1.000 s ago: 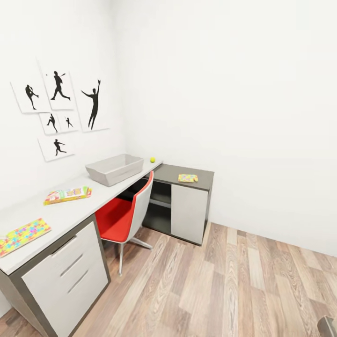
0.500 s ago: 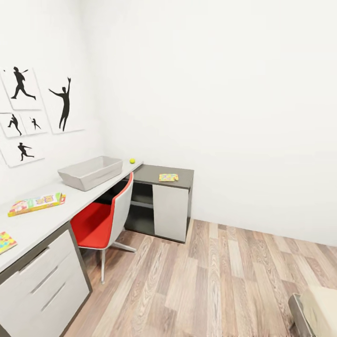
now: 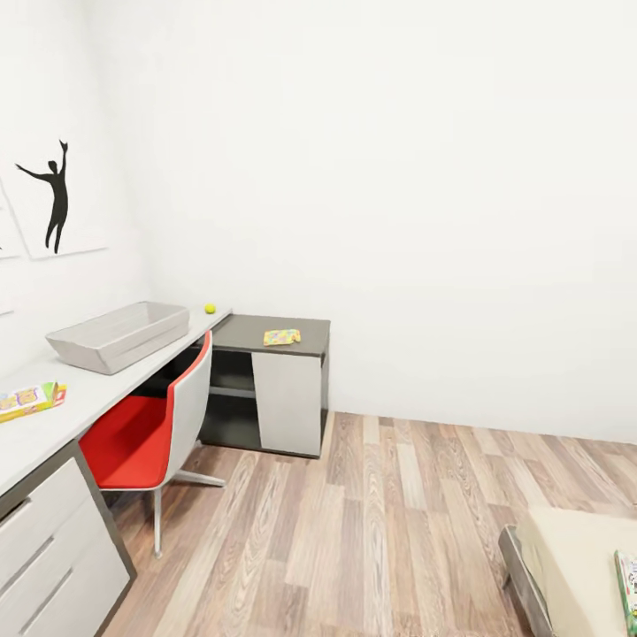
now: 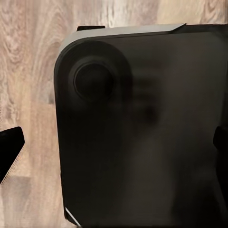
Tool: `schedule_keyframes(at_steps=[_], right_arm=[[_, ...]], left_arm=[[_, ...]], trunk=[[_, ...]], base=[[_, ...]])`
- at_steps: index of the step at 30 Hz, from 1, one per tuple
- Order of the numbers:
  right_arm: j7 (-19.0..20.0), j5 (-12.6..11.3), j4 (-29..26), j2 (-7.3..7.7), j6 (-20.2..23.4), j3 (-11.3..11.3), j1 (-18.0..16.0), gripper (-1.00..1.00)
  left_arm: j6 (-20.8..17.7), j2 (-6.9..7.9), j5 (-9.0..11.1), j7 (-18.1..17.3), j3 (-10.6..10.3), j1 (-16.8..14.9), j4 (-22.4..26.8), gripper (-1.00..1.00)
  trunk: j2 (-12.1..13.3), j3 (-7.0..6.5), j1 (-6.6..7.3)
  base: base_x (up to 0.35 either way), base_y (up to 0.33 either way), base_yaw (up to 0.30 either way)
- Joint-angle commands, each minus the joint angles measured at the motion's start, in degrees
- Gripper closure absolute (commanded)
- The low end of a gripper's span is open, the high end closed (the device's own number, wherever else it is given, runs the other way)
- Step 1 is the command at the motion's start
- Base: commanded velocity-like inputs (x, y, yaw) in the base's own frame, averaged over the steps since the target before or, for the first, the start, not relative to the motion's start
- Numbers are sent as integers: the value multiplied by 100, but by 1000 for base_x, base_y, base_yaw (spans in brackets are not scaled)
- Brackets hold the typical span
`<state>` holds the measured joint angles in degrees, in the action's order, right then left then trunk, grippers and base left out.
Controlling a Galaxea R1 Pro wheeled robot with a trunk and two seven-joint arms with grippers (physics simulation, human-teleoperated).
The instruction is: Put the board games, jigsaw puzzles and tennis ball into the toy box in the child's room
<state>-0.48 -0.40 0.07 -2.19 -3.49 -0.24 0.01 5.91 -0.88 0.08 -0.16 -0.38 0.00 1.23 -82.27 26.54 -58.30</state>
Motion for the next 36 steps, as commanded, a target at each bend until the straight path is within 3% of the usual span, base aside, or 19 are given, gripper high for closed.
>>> schedule_keyframes(at_steps=[1,14,36], right_arm=[[-5,-4,1,-1,-20,-3,-1,-100],[-5,1,2,-1,-20,-2,-1,-100],[-5,21,-3,95,-29,2,-2,-100]], left_arm=[[16,0,1,-2,-4,0,0,-100],[19,17,1,-2,-6,0,0,-100],[25,32,1,1,7,0,15,-100]], trunk=[[39,-15,23],[561,-248,308],[1443,-643,791]], base=[[0,0,-280],[0,0,-219],[0,0,-12]])
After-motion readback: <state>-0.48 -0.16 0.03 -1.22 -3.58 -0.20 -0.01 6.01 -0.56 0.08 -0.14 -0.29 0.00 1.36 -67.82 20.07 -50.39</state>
